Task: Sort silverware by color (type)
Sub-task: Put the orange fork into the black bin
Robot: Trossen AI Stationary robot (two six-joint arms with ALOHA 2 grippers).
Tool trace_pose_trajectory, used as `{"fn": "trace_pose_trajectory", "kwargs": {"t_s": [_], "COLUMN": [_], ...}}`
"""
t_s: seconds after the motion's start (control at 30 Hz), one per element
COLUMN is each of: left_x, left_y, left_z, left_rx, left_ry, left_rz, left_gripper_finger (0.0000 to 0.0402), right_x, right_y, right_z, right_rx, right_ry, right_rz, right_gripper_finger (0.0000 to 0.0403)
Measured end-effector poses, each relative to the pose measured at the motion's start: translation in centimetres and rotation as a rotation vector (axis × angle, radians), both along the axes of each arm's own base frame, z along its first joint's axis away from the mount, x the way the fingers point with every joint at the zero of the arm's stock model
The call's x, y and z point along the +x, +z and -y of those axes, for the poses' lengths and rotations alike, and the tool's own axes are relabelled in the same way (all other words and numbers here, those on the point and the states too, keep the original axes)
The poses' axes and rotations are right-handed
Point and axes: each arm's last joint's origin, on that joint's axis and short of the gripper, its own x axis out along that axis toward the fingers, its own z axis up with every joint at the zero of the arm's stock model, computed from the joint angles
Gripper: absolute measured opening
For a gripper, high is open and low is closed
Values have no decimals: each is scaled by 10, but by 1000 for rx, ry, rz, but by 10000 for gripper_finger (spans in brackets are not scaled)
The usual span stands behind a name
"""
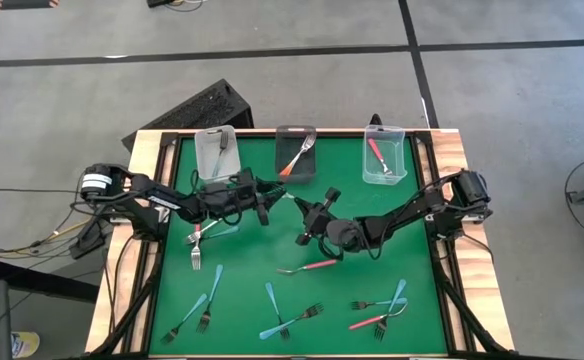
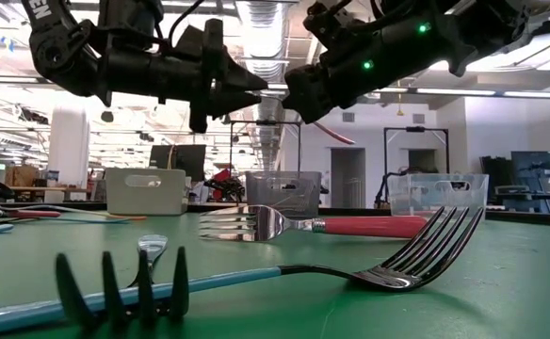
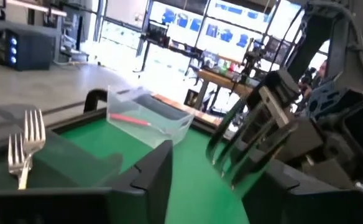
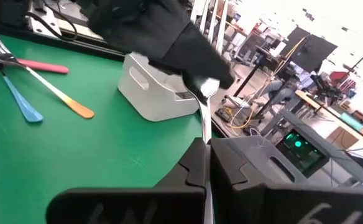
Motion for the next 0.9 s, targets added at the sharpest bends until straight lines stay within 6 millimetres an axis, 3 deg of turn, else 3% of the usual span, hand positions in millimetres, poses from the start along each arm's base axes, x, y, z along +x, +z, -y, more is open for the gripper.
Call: {"fn": "trace_pose_trajectory", "kwargs": {"t_s": [0.2, 0.33, 0.47, 0.67, 0.9], "left_x": [0, -3, -2, 15, 19], "left_y": [0, 1, 12, 55, 123], "left_z": [-1, -15, -51, -112, -150], "left_rx": [69, 104, 109, 111, 239], "left_ry": [3, 51, 71, 43, 59], "left_rz": [-22, -46, -114, -341, -556], "left_gripper_finger": [14, 3, 1, 0, 0], "right_x": [0, 1, 0, -1, -9], "right_y": [0, 0, 0, -3, -12], "right_z": [1, 5, 3, -5, -17], "right_rx": [34, 131, 192, 202, 224], "right_ry": [-4, -34, -38, -23, -104], "right_rz": [31, 120, 173, 152, 135], "right_gripper_finger": [33, 77, 125, 180, 195]}}
